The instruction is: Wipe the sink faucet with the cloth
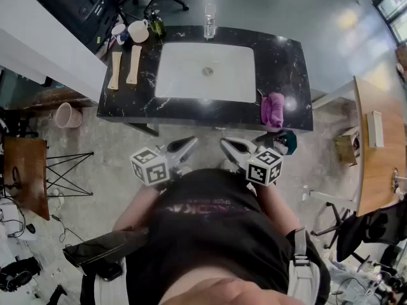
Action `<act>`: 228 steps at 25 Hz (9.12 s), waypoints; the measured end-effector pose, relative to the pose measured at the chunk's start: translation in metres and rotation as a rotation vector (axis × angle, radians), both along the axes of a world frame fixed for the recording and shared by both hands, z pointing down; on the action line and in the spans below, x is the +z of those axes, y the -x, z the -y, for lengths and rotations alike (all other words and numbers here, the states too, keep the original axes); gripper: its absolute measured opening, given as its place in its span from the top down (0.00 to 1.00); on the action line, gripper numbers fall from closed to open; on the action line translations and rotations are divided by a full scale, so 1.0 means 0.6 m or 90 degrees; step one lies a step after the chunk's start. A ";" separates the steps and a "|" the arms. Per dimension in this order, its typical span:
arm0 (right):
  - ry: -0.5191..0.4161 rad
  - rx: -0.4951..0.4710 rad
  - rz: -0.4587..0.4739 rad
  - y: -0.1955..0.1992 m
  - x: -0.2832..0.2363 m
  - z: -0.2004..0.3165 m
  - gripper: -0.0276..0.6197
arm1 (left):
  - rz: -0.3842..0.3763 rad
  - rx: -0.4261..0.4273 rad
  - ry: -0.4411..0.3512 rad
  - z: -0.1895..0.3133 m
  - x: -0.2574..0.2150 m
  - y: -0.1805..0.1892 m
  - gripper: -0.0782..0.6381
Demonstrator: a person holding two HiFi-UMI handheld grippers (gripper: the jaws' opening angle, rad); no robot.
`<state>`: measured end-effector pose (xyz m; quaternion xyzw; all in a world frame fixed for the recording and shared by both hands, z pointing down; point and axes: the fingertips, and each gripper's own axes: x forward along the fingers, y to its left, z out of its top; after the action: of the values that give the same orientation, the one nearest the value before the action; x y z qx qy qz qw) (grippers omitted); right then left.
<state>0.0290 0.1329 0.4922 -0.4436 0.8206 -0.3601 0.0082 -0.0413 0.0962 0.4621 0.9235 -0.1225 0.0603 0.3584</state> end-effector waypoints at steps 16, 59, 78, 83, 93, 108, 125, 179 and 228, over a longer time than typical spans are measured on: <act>0.016 0.062 0.011 -0.034 0.008 0.012 0.94 | -0.008 -0.015 0.013 -0.001 -0.003 0.011 0.89; -0.068 0.151 -0.650 -0.260 -0.025 0.208 0.80 | -0.006 -0.097 0.034 0.037 0.025 0.184 0.89; -0.153 -0.136 -0.424 -0.223 -0.133 0.756 0.80 | 0.012 -0.392 0.046 0.177 0.036 0.183 0.89; -0.101 -0.155 -0.447 -0.262 -0.093 0.875 0.80 | 0.045 -0.452 0.060 0.187 0.048 0.176 0.89; -0.076 -0.102 -0.481 -0.293 -0.081 0.963 0.80 | 0.063 -0.463 0.069 0.196 0.053 0.173 0.89; -0.122 -0.204 -0.495 -0.182 -0.004 0.668 0.80 | 0.048 -0.378 0.059 0.213 0.045 0.184 0.89; -0.080 -0.068 -0.402 -0.247 0.015 0.756 0.80 | 0.065 -0.373 0.060 0.217 0.048 0.180 0.89; -0.098 -0.099 -0.115 -0.358 -0.107 0.861 0.81 | 0.062 -0.408 0.088 0.212 0.069 0.144 0.89; 0.325 0.101 0.090 -0.317 0.194 0.812 0.81 | 0.068 -0.389 0.100 0.221 0.084 0.157 0.89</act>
<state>0.2190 -0.3542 0.6087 -0.4676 0.6637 -0.5835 -0.0181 -0.1358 -0.0366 0.5123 0.8088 -0.4081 0.0078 0.4233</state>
